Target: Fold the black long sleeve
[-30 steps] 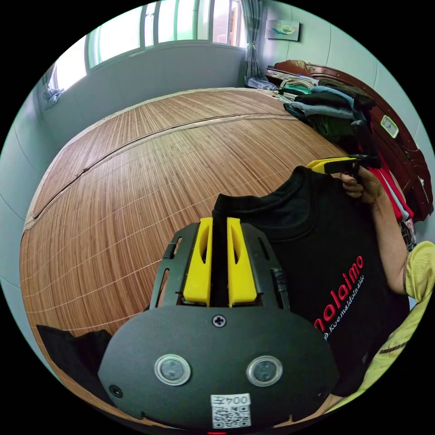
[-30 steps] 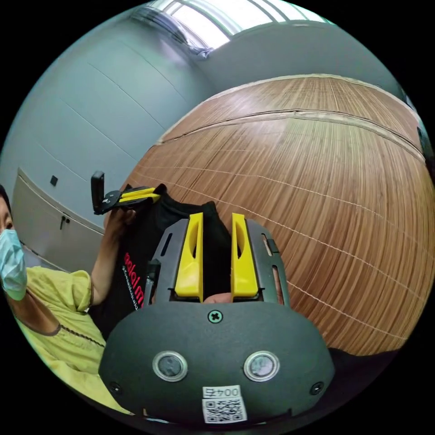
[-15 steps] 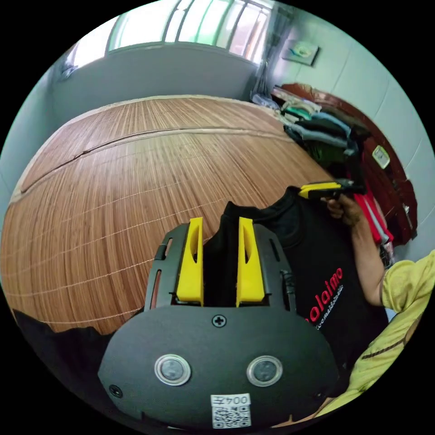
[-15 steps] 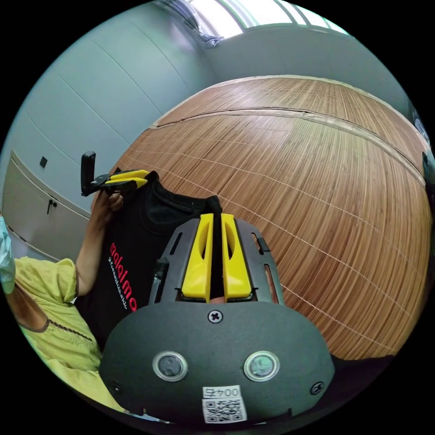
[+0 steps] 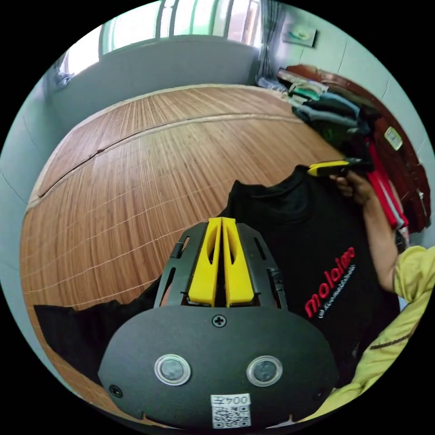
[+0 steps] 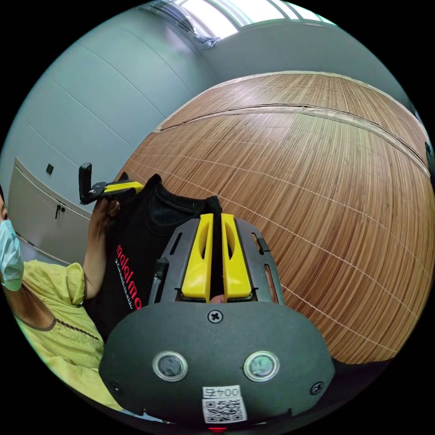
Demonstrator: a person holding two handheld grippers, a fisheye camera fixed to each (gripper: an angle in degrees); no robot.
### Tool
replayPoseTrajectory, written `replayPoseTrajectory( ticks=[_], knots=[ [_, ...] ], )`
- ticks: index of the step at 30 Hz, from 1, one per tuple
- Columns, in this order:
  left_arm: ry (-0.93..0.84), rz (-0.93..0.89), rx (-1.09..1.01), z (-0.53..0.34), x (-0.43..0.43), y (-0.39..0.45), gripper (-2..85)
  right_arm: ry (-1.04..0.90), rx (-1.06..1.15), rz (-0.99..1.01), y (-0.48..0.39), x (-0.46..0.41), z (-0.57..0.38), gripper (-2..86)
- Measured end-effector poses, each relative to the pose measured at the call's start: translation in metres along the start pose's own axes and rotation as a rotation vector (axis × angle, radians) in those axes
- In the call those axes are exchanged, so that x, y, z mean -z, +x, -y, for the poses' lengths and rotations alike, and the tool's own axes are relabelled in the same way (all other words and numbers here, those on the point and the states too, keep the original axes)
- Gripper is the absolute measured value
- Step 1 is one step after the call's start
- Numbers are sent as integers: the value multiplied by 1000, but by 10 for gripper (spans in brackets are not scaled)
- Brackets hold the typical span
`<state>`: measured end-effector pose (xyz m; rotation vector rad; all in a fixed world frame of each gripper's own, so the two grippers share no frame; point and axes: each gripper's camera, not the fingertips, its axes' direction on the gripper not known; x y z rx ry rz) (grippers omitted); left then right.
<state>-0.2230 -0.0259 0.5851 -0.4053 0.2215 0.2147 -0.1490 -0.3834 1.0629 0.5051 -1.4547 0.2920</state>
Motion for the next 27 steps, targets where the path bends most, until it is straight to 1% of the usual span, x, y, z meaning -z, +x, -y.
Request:
replayPoseTrajectory(
  ticks=[1, 4, 8, 10, 13, 18, 20, 22, 24, 26, 27],
  knots=[
    [-13, 5, 1, -1, -7, -3, 8, 0, 0, 0, 2, 1, 1, 44],
    [25, -27, 108, -11, -9, -31, 7, 1, 0, 1, 5, 3, 4, 43],
    [57, -167, 197, -22, -17, -66, 5, -1, 1, -4, 9, 6, 9, 43],
    [61, -189, 194, -24, -19, -70, 5, 0, 1, -3, 10, 7, 10, 43],
    [76, -287, 173, -25, -20, -75, 4, -1, 1, -6, 11, 9, 14, 43],
    [256, -412, 186, -35, 1, -84, 2, 1, 1, -3, 12, 13, 19, 43],
    [341, -494, 166, -36, 2, -82, 2, 0, 2, -6, 11, 14, 22, 43],
    [307, -527, 138, -27, -9, -75, 2, 0, 3, -8, 11, 15, 24, 43],
    [220, -455, 111, -15, -24, -62, 2, 0, 4, -10, 9, 16, 26, 43],
    [88, -315, 59, 2, -39, -39, 2, 0, 6, -14, 7, 17, 29, 43],
    [61, -270, 49, 5, -42, -34, 2, -1, 6, -16, 6, 18, 29, 43]
  ],
)
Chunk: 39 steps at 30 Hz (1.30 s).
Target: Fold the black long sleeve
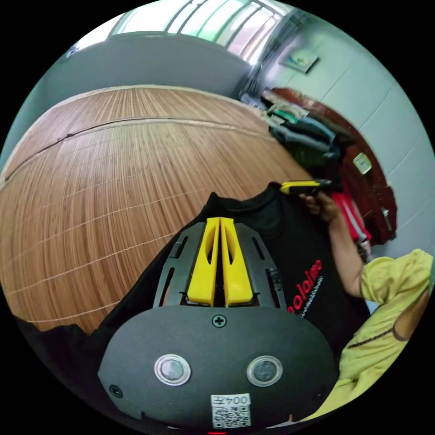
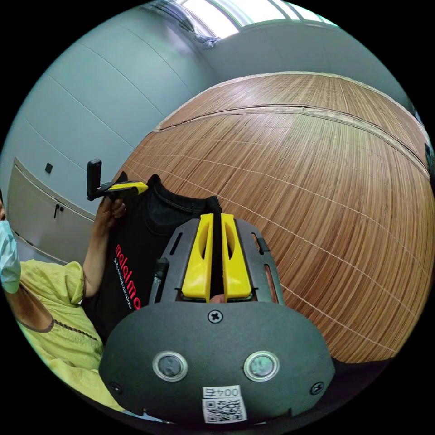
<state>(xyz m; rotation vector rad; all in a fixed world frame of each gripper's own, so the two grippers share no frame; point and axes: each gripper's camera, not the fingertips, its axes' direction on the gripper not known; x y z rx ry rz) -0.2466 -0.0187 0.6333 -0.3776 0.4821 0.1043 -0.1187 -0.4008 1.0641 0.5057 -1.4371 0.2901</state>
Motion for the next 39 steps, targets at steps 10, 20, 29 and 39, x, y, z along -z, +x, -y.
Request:
replayPoseTrajectory(
  ticks=[10, 20, 29, 39],
  knots=[
    [-6, -38, 43, 7, -20, -12, 1, 45, 28, 41, -19, 15, 7, 61],
    [-7, 13, 20, 14, -29, -3, 1, 74, 21, -86, -55, 27, 9, 49],
    [-6, -1, 26, 18, -35, -6, 1, 51, 83, -388, -164, 73, -3, 72],
    [-2, -20, 32, 22, -38, -10, 1, -71, 278, -190, -195, -14, -15, 104]
  ],
)
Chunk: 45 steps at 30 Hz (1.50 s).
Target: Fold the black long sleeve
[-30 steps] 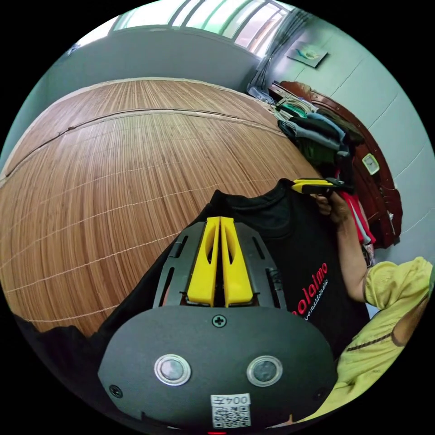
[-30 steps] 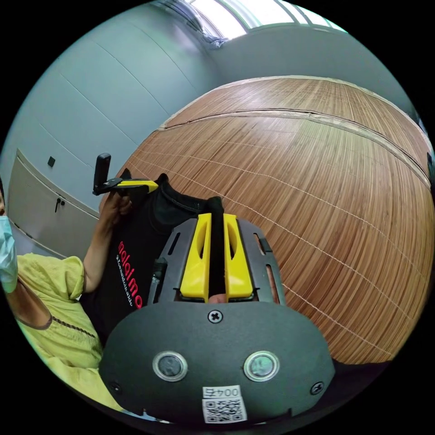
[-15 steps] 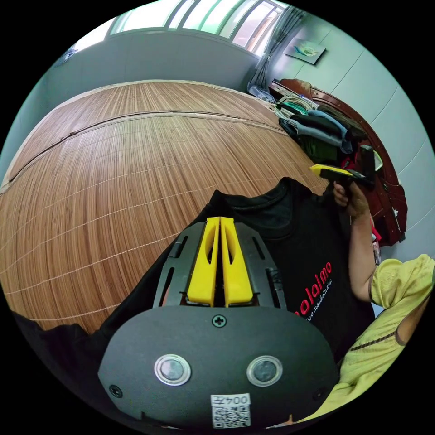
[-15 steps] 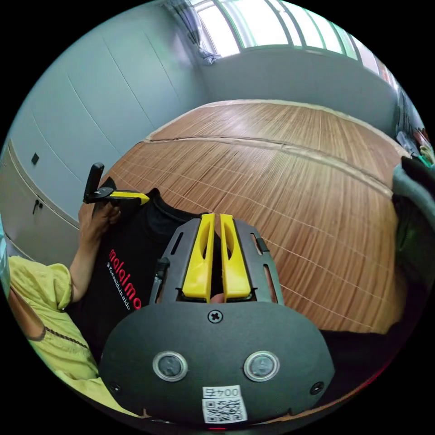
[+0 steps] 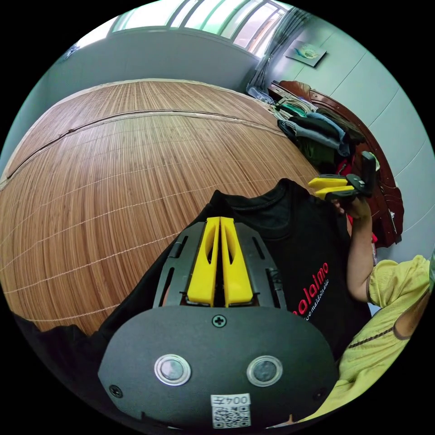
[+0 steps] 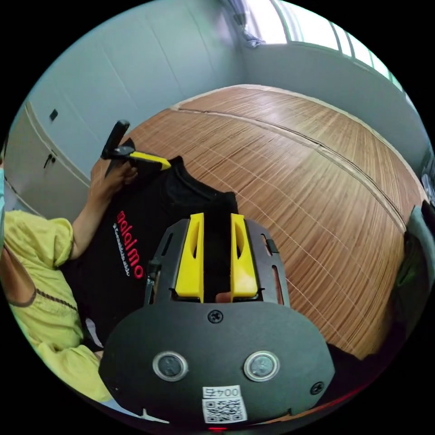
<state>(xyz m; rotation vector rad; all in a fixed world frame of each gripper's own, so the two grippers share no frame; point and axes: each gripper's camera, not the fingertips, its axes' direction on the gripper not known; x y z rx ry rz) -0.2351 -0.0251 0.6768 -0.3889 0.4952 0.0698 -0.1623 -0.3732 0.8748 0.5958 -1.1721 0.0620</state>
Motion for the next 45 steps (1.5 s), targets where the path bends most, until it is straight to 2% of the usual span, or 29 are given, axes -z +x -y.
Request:
replayPoseTrajectory(
  ticks=[3, 10, 17, 22, 25, 31, 35, 41, 45],
  knots=[
    [1, -3, 1, 1, 0, -1, 1, -127, 13, -105, -16, -34, 1, 116],
    [2, -6, 1, 3, 0, -1, 1, -97, 2, -93, -41, -30, -4, 111],
    [2, 4, -3, 5, 1, 1, 1, 108, -2, -27, -85, 33, -9, 109],
    [3, 7, -5, 6, 3, 2, 0, 73, 76, -4, -124, -2, 7, 124],
    [3, 1, -3, 6, 5, 2, 1, -25, 91, -54, -140, -31, 10, 116],
    [4, 1, -3, 5, 10, 4, 1, 15, 131, -29, -165, -13, 3, 133],
    [4, 5, -5, 4, 14, 6, 1, 128, 178, -11, -191, 17, 2, 161],
    [5, 3, -5, 0, 22, 10, 1, -24, 211, -52, -209, -12, 7, 161],
    [5, 6, -6, -2, 27, 13, 1, -20, 215, -53, -214, -6, 8, 162]
  ],
)
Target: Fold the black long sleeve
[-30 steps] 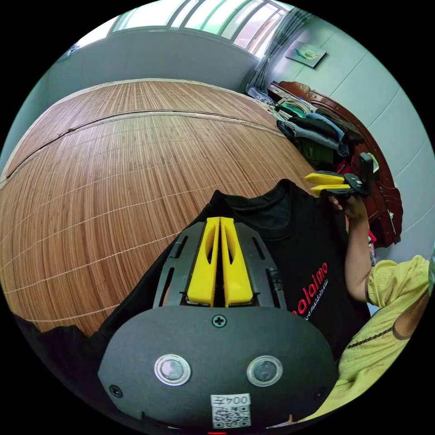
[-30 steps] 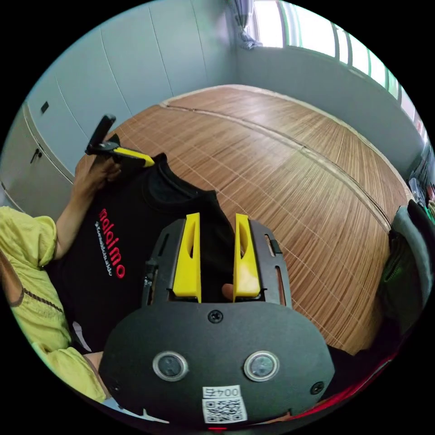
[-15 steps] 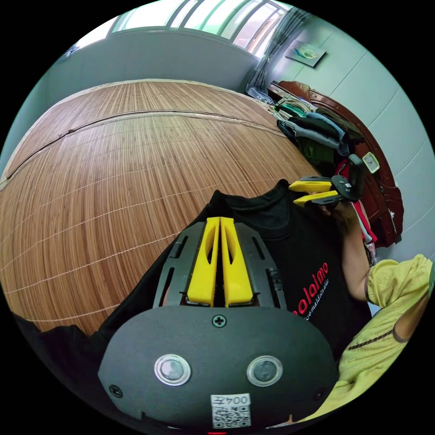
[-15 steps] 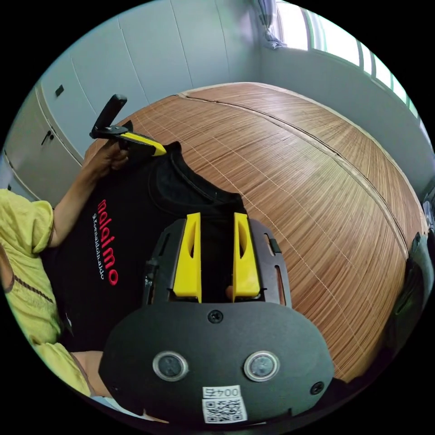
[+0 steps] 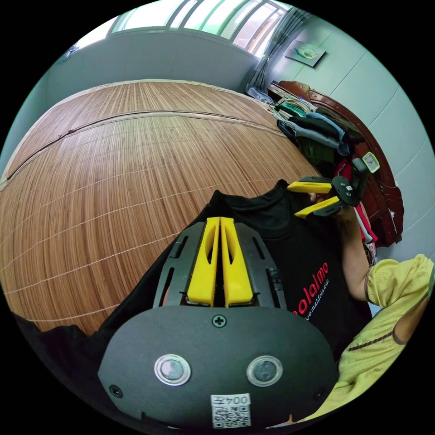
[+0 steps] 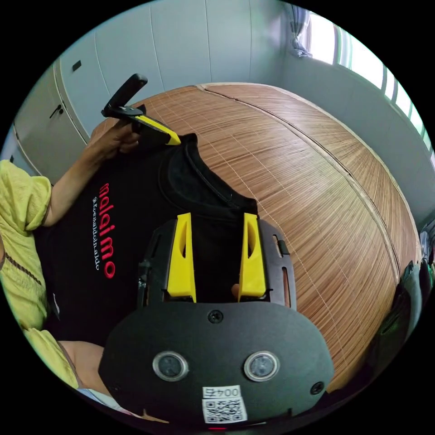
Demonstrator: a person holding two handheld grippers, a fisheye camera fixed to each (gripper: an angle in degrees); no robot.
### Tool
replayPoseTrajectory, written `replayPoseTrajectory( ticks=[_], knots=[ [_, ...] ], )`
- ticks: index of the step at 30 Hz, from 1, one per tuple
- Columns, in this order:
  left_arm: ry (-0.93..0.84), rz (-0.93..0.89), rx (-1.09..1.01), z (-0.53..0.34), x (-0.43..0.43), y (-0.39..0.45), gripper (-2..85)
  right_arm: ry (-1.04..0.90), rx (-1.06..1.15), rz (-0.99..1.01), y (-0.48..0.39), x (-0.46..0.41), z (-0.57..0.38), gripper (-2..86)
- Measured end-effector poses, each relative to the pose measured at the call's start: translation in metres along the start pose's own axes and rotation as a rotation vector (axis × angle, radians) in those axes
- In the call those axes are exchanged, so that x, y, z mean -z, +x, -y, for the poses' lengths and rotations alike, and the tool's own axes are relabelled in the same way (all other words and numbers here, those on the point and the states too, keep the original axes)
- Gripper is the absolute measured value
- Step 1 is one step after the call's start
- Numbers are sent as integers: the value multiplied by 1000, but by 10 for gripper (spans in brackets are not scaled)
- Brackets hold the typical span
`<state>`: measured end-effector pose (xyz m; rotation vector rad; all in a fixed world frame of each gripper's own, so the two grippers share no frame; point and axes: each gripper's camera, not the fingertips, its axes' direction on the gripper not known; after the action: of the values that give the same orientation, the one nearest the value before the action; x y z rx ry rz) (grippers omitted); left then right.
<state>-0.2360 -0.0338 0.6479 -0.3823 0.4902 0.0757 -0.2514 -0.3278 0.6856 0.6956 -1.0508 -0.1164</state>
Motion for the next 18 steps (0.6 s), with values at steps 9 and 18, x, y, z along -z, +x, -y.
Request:
replayPoseTrajectory(
  ticks=[9, 18],
  knots=[
    [1, 16, -8, -9, 17, 12, 1, 249, -144, -47, 2, 86, 13, 166],
    [-2, 18, -8, -23, 38, 26, 1, 26, -367, -167, -67, 50, -19, 181]
  ],
)
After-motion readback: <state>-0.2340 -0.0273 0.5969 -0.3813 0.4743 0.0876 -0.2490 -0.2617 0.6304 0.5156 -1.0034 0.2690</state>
